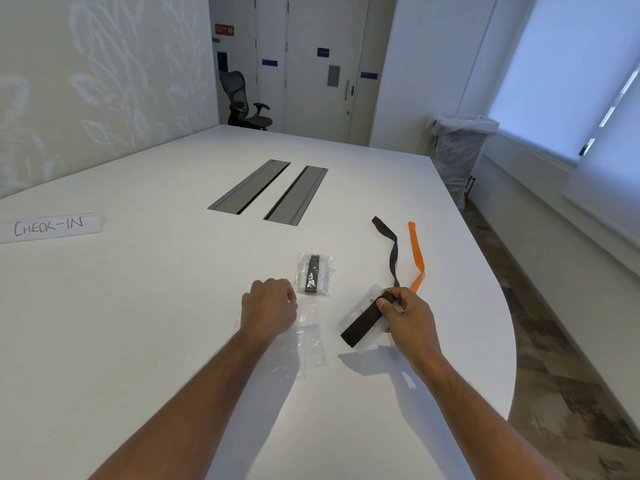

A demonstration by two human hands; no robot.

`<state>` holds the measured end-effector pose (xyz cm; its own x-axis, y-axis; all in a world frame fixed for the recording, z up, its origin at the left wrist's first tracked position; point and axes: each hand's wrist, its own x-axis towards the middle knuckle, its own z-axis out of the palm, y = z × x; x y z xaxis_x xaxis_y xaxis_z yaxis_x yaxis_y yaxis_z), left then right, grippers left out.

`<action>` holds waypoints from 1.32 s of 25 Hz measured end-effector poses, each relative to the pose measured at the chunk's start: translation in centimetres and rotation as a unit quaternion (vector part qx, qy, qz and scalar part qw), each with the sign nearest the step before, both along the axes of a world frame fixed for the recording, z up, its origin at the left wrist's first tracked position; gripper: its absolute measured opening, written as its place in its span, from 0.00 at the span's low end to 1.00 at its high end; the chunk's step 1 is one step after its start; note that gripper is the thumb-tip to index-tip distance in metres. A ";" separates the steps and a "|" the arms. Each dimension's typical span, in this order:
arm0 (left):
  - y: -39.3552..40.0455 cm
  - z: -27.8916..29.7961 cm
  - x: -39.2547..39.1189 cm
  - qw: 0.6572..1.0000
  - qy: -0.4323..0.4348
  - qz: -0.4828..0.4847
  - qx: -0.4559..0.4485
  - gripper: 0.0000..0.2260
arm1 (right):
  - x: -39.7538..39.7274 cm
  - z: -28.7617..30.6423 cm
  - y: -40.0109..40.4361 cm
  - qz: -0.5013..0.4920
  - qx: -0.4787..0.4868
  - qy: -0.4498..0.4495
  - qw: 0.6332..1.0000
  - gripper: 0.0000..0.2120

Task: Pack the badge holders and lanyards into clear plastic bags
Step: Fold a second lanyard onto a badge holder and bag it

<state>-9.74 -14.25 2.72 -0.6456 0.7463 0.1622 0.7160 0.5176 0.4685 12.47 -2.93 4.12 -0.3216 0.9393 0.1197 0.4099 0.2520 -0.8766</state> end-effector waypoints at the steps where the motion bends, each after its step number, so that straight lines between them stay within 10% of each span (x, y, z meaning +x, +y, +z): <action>1: 0.1 0.3 0.0 1.000 -0.016 -0.008 0.012 0.03 | 0.1 0.1 0.0 -0.007 0.002 0.016 1.000 0.04; 13: 2.5 2.0 3.1 0.943 -0.151 -0.294 0.040 0.05 | 1.3 2.7 0.1 -0.081 0.000 0.236 0.968 0.07; 33: 3.6 3.1 4.1 0.900 -0.278 -0.324 0.081 0.11 | 3.0 2.6 -0.1 -0.017 0.050 0.087 0.995 0.10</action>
<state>-5.65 -10.64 5.81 -0.0978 0.9912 0.0896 0.4737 -0.0328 0.8801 15.46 -2.98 6.73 -0.2567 0.9298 0.2639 0.2629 0.3299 -0.9067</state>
